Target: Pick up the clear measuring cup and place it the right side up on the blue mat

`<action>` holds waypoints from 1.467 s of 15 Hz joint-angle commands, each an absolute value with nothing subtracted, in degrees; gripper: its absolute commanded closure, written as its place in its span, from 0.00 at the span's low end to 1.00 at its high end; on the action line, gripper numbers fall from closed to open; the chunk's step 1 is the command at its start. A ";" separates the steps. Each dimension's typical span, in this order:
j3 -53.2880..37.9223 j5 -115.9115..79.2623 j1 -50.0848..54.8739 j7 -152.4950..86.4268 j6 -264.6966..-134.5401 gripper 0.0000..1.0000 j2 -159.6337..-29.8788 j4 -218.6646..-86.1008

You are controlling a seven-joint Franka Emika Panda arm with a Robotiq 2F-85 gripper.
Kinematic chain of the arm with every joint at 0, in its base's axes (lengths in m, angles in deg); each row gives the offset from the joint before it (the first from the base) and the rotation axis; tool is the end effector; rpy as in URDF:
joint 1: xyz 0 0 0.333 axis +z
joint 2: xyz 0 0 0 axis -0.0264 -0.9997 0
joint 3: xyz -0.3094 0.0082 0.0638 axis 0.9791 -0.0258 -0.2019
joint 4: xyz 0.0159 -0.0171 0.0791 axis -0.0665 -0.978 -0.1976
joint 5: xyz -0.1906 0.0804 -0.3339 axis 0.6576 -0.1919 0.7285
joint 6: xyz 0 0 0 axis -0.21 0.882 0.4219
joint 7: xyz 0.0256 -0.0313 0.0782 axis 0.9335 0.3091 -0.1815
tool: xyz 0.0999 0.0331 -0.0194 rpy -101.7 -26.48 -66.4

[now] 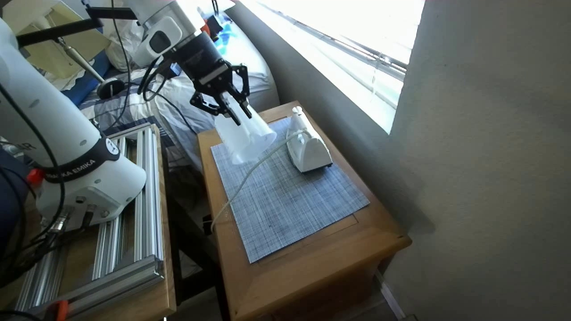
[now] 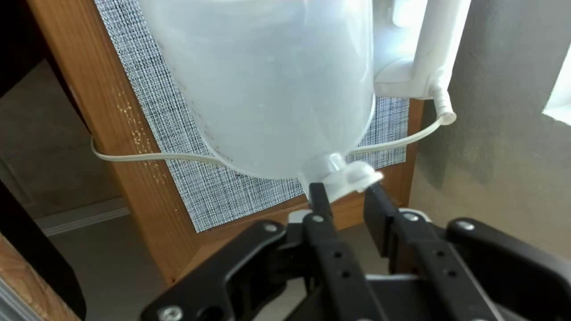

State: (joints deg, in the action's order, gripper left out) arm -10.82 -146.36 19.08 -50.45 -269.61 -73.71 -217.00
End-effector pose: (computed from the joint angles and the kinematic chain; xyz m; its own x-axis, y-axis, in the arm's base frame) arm 0.2897 -0.0192 0.2652 -0.2126 -0.9550 0.2070 -0.9309 0.1335 -0.3400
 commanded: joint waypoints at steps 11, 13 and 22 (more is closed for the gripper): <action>-9.28 -149.17 18.03 -55.61 -267.39 0.94 -80.83 -211.64; -8.43 -147.40 17.20 -56.42 -264.16 0.94 -82.38 -211.59; -7.55 -145.13 17.56 -54.57 -268.42 0.94 -86.70 -208.39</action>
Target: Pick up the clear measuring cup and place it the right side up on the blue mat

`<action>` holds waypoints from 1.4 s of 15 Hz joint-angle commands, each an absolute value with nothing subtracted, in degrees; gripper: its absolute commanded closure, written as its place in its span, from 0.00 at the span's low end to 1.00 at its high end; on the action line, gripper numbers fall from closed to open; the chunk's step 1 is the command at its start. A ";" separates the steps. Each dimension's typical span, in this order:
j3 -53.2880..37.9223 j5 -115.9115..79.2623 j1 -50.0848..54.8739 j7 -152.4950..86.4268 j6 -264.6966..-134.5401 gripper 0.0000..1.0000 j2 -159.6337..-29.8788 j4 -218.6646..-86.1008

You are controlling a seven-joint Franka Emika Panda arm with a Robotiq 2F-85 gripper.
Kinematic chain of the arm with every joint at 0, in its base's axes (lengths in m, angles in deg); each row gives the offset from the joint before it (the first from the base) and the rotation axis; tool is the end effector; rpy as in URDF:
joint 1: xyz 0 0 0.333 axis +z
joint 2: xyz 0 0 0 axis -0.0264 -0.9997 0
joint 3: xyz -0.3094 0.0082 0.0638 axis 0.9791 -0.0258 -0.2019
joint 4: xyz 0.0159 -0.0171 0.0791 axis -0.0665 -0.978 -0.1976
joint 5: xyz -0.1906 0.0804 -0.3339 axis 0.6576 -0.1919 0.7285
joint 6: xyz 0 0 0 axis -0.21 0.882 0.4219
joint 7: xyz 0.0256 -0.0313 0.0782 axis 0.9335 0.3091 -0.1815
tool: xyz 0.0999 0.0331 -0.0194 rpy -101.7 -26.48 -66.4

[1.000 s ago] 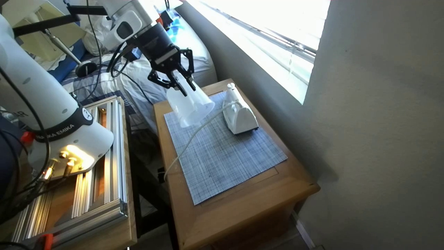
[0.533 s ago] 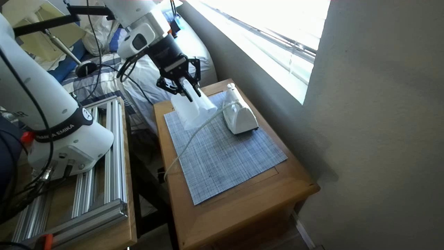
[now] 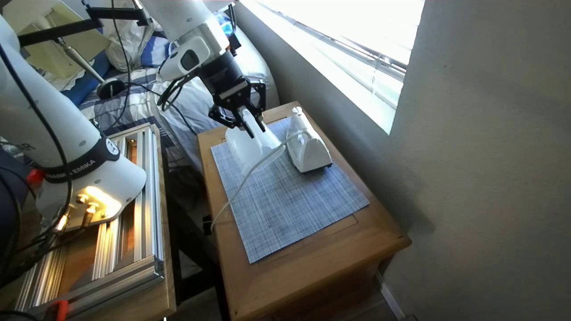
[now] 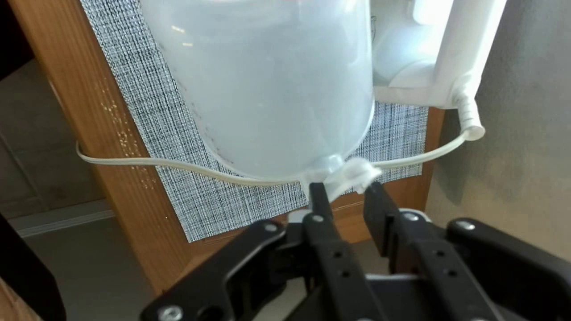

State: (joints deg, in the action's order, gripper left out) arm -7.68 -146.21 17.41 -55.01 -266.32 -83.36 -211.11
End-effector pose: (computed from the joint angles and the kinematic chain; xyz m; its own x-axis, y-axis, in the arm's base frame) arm 0.3181 -0.0346 0.2331 -0.1876 -0.9582 0.2159 -0.9514 0.1227 -0.2823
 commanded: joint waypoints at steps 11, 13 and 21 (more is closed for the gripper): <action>-7.59 -143.69 18.33 -54.83 -268.91 0.48 -93.45 -204.31; -7.68 -143.79 18.18 -55.12 -268.67 0.34 -93.84 -204.18; -8.14 -145.22 16.36 -57.48 -267.43 0.00 -92.67 -205.18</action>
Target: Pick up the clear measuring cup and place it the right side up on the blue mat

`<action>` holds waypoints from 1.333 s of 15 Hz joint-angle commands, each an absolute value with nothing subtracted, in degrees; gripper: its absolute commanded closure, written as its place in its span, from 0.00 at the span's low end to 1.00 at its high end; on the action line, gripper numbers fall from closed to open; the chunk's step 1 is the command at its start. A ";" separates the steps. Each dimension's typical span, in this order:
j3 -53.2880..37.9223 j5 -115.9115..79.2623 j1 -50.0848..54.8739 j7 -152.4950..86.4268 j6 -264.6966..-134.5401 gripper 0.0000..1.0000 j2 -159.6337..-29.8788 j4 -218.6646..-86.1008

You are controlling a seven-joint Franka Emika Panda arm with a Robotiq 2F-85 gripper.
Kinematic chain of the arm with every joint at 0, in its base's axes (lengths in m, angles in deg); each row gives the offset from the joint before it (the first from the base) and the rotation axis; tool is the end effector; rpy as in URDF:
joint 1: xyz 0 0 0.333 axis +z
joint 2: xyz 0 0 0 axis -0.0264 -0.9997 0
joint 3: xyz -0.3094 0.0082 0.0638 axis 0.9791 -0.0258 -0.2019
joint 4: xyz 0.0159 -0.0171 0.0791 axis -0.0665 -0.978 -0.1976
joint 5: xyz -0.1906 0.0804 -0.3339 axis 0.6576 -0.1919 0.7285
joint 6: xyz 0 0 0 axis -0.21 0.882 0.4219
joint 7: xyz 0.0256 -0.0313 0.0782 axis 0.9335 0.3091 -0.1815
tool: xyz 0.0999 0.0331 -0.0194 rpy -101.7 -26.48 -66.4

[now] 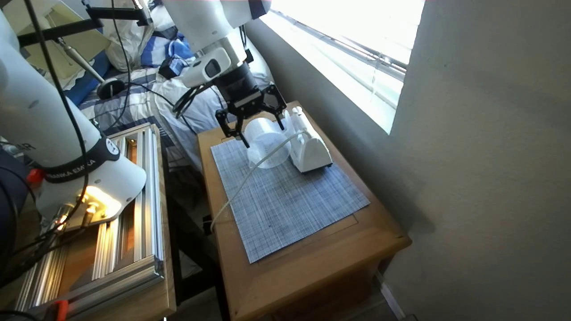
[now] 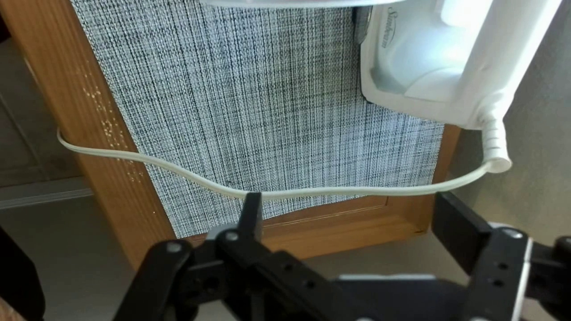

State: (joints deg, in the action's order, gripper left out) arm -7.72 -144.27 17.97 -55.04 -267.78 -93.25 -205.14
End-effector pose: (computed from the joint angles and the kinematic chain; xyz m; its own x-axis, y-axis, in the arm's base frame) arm 0.3432 -0.0306 0.2025 -0.1357 -0.9488 0.2851 -0.9729 0.0733 -0.2194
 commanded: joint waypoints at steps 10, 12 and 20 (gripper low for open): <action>-12.26 -144.17 4.01 -70.62 -247.94 0.00 -84.64 -214.85; -12.38 -137.34 2.59 -68.11 -241.89 0.00 -82.98 -217.98; -10.52 -117.76 0.92 -67.22 -232.52 0.00 -83.05 -217.50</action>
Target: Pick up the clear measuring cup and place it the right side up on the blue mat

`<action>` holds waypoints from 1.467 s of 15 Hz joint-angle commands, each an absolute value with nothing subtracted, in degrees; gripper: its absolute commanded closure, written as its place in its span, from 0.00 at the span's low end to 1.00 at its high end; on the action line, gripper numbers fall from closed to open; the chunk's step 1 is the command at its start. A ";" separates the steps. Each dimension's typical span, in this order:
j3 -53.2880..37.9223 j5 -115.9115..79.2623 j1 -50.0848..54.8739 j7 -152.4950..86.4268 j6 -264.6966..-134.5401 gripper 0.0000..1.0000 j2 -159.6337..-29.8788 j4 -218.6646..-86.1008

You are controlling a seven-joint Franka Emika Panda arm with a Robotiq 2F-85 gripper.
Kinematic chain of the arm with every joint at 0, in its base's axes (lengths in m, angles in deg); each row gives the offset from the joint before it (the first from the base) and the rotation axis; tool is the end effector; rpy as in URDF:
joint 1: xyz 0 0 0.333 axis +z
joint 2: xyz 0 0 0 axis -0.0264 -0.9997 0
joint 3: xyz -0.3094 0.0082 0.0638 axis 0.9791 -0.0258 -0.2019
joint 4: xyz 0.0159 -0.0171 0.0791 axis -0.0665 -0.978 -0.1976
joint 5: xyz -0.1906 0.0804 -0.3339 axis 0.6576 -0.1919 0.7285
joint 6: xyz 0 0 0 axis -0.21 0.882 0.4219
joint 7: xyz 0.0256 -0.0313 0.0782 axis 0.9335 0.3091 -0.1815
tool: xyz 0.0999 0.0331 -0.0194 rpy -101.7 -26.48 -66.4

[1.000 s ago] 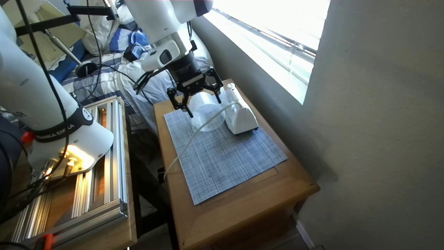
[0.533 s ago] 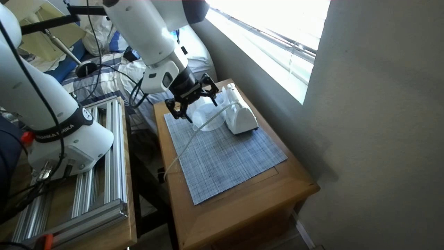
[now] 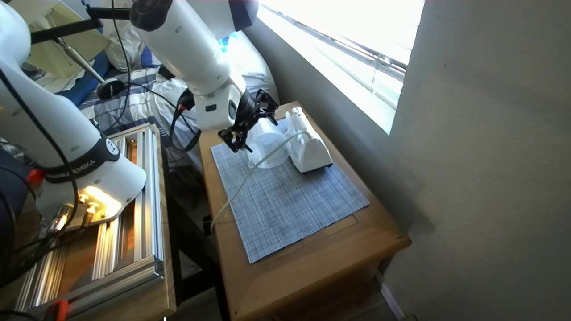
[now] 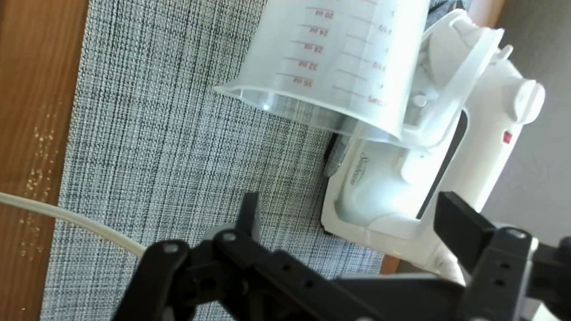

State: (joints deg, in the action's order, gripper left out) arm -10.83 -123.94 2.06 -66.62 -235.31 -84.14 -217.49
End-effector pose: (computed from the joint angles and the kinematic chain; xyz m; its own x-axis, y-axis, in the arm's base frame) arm 0.3224 -0.0687 0.1751 0.3095 -0.9491 -0.0591 -0.8962 -0.2703 -0.3519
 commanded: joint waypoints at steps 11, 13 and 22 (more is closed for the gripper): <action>-11.04 -104.09 2.51 -68.47 -228.77 0.00 -84.15 -217.17; -11.04 -104.02 2.51 -68.66 -228.77 0.00 -84.15 -217.17; -7.12 -98.98 -1.20 -92.90 -216.56 0.00 -85.57 -216.54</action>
State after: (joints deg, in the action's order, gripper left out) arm -8.33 -101.89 0.14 -87.07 -218.32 -84.25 -217.08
